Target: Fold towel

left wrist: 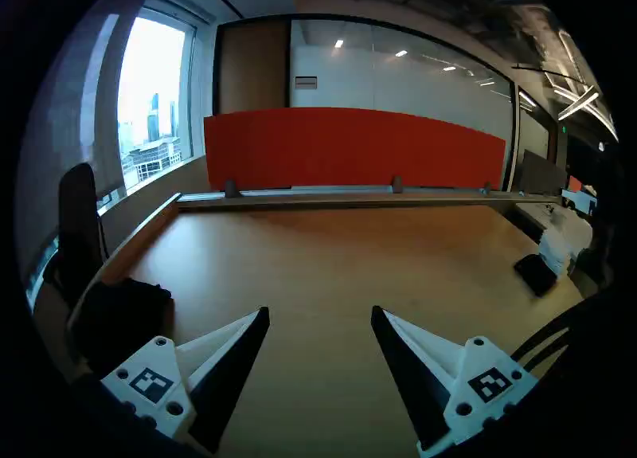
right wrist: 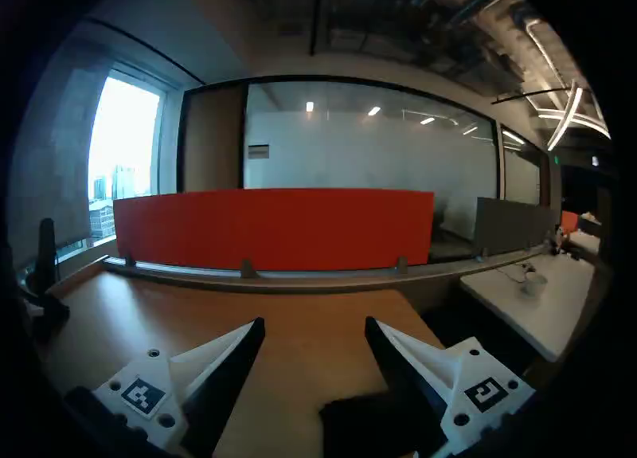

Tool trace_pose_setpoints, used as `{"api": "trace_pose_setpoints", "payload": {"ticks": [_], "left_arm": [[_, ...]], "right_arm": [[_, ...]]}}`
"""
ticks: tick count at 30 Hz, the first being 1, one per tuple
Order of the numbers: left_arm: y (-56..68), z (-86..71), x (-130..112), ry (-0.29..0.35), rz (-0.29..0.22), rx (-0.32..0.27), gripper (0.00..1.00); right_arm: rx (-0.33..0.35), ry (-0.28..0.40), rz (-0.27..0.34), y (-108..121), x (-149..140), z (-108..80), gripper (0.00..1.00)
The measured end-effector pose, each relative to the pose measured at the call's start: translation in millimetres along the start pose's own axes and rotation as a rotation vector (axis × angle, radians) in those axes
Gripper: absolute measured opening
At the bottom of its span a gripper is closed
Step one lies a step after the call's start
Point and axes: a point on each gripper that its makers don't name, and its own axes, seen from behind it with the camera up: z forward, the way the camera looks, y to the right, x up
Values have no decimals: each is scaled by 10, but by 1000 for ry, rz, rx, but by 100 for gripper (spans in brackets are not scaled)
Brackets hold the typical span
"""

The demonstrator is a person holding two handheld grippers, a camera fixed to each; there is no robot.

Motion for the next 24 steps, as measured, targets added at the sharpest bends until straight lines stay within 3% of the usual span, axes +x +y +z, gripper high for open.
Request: {"api": "trace_pose_setpoints", "payload": {"ticks": [14, 24], "left_arm": [[-284, 222, 647, 130, -17, 34, 95], [-375, 324, 961, 198, -19, 28, 95]], "right_arm": [[25, 36, 17, -493, 159, 100, 97], [60, 47, 13, -969, 272, 135, 97]]}}
